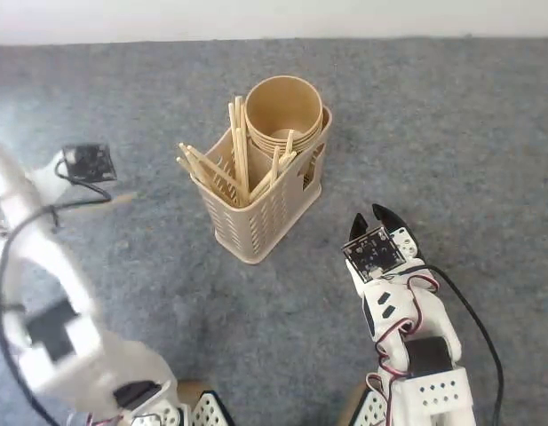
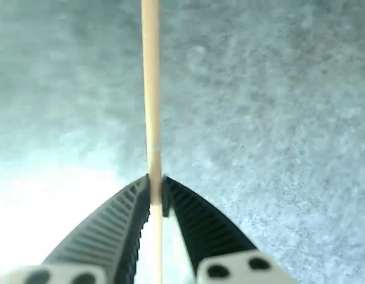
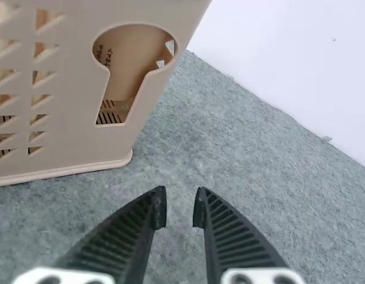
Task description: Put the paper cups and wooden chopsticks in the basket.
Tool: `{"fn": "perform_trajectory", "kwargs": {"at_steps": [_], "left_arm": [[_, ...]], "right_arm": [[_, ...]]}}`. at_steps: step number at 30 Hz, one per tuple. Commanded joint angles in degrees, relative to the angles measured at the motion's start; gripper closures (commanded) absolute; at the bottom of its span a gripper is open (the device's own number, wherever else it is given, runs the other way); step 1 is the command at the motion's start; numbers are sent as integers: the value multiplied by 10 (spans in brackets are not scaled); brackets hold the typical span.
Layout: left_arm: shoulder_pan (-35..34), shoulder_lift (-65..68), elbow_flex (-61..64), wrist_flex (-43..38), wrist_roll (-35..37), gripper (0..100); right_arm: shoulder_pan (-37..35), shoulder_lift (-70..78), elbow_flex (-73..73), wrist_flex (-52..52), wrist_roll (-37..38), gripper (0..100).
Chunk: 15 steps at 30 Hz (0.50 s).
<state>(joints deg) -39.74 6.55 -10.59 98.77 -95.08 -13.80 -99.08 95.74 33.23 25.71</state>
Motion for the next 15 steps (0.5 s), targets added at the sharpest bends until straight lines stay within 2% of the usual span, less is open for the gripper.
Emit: {"fn": "perform_trajectory", "kwargs": {"at_steps": [1, 4, 6, 12, 15], "left_arm": [[67, -200, 14, 12, 73, 988], [127, -281, 54, -20, 144, 988], [162, -325, 73, -74, 223, 988], [221, -441, 80, -264, 548, 988], [224, -484, 80, -350, 755, 988]], "right_arm": [[-4, 0, 10, 1, 7, 912], [-4, 0, 10, 2, 7, 912], [-4, 0, 10, 4, 7, 912], [-4, 0, 10, 4, 7, 912], [-5, 0, 10, 4, 7, 912]]}}
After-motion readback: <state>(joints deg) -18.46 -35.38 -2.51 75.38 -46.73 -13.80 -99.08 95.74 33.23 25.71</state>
